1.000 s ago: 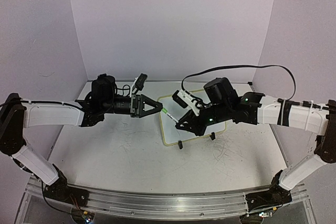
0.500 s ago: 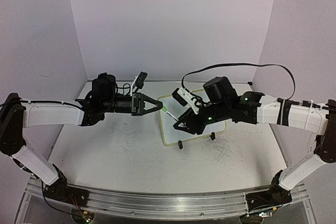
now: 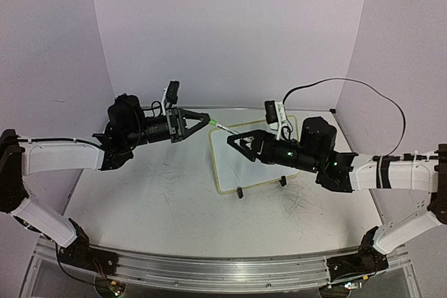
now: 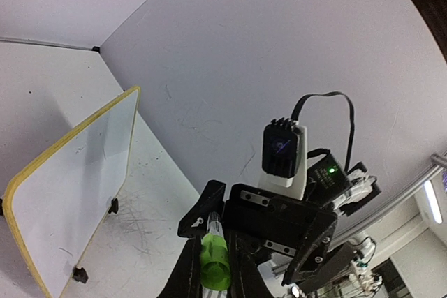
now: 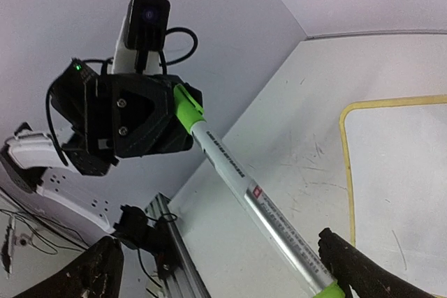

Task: Write a sentence on the whiteboard
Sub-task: Pass from the right arm to the left, then open the whiteboard marker at the center of the board, then place the pen cap at the center of the board.

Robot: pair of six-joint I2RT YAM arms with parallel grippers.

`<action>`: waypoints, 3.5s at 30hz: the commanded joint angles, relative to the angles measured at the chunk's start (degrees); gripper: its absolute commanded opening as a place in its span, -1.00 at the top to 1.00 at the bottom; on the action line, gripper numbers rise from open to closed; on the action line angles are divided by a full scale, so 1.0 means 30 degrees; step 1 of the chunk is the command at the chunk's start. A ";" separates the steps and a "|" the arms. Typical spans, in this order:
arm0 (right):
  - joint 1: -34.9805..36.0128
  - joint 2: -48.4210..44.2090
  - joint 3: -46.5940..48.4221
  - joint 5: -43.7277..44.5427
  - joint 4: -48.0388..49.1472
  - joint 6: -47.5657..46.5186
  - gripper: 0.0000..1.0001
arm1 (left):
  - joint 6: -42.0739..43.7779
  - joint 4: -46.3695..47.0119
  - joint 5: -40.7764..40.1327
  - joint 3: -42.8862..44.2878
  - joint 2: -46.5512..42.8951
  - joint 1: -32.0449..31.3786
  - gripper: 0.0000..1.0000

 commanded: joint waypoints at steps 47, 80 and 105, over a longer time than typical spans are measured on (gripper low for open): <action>-0.0341 0.4095 0.0926 -0.0954 1.1925 0.5361 0.82 | -0.4517 0.5872 -0.0621 -0.0499 0.1208 -0.0829 1.00; -0.5170 -0.8964 -0.0680 0.4585 -0.7333 -0.8316 1.00 | -0.1387 -0.1735 -0.2809 -0.6587 0.1921 0.2531 1.00; -0.5185 -0.8586 -0.1104 0.2486 -0.6715 -0.8282 1.00 | 0.2651 -1.0955 -0.9915 -0.2874 0.3567 0.0466 0.23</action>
